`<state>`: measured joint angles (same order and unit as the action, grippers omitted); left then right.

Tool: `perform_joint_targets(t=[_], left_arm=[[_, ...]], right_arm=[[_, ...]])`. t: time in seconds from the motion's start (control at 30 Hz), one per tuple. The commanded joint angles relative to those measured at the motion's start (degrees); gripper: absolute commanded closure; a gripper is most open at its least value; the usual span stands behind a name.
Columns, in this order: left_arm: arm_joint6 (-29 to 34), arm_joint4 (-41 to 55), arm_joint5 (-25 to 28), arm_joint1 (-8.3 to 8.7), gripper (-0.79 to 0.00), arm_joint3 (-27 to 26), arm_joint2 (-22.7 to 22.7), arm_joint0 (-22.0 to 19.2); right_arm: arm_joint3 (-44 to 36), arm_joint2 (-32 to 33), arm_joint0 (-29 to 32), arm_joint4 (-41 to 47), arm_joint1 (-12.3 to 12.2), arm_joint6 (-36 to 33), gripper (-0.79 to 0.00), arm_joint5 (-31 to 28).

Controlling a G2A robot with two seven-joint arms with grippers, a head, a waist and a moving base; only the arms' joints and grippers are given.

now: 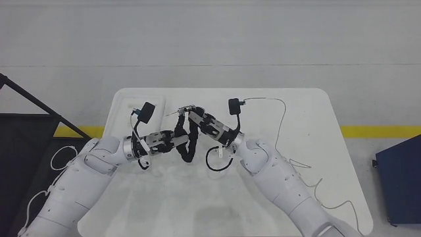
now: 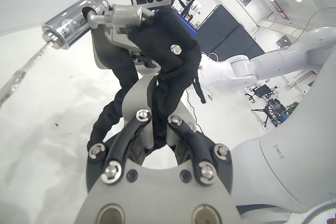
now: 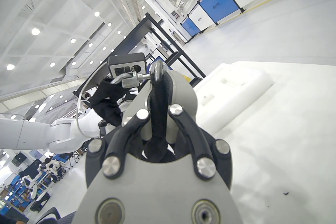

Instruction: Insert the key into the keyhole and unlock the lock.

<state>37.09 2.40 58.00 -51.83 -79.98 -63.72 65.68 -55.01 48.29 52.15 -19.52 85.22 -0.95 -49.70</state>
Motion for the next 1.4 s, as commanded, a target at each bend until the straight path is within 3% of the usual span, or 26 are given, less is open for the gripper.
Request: perform_joint_targets(t=[0.0, 0.27, 0.4, 0.6, 0.87, 1.07, 1.23, 1.37], left_arm=[[0.0, -0.2, 0.0, 0.12, 0.000, -0.6, -0.5, 0.2], [0.0, 0.7, 0.0, 0.98, 0.000, -6.5, -3.7, 2.7], [2.4, 5.9, -0.9, 1.85, 0.000, -9.0, -5.0, 5.7], [15.0, 16.1, -22.7, 4.02, 0.000, -12.0, -8.2, 9.1], [18.9, 12.4, -27.3, 4.83, 0.000, -9.3, -10.6, 11.7], [25.0, 13.6, -40.6, 4.89, 0.000, -9.0, -8.5, 11.7], [26.2, 12.5, -45.7, 4.63, 0.000, -10.4, -6.3, 11.6], [25.1, 12.5, -47.0, 3.92, 0.000, -11.3, -3.5, 10.6]], right_arm=[[-0.1, 0.8, 0.3, -0.3, -0.2, 0.0, 0.000, -0.2], [-1.6, 4.8, 3.2, -1.1, -1.5, 0.1, 0.000, -0.6], [-3.8, 7.8, 6.1, -2.1, -2.4, 2.0, 0.000, 0.6], [-13.6, 13.9, 14.9, -9.8, -4.4, 7.6, 0.000, 4.4], [-21.6, 20.1, 27.0, -13.0, -6.5, 8.1, 0.000, 5.9], [-25.1, 21.9, 32.9, -20.1, -7.3, 9.7, 0.000, 9.1], [-28.0, 25.0, 37.5, -24.5, -8.1, 11.9, 0.000, 11.2], [-27.3, 26.1, 38.9, -21.4, -8.3, 14.6, 0.000, 9.4]])
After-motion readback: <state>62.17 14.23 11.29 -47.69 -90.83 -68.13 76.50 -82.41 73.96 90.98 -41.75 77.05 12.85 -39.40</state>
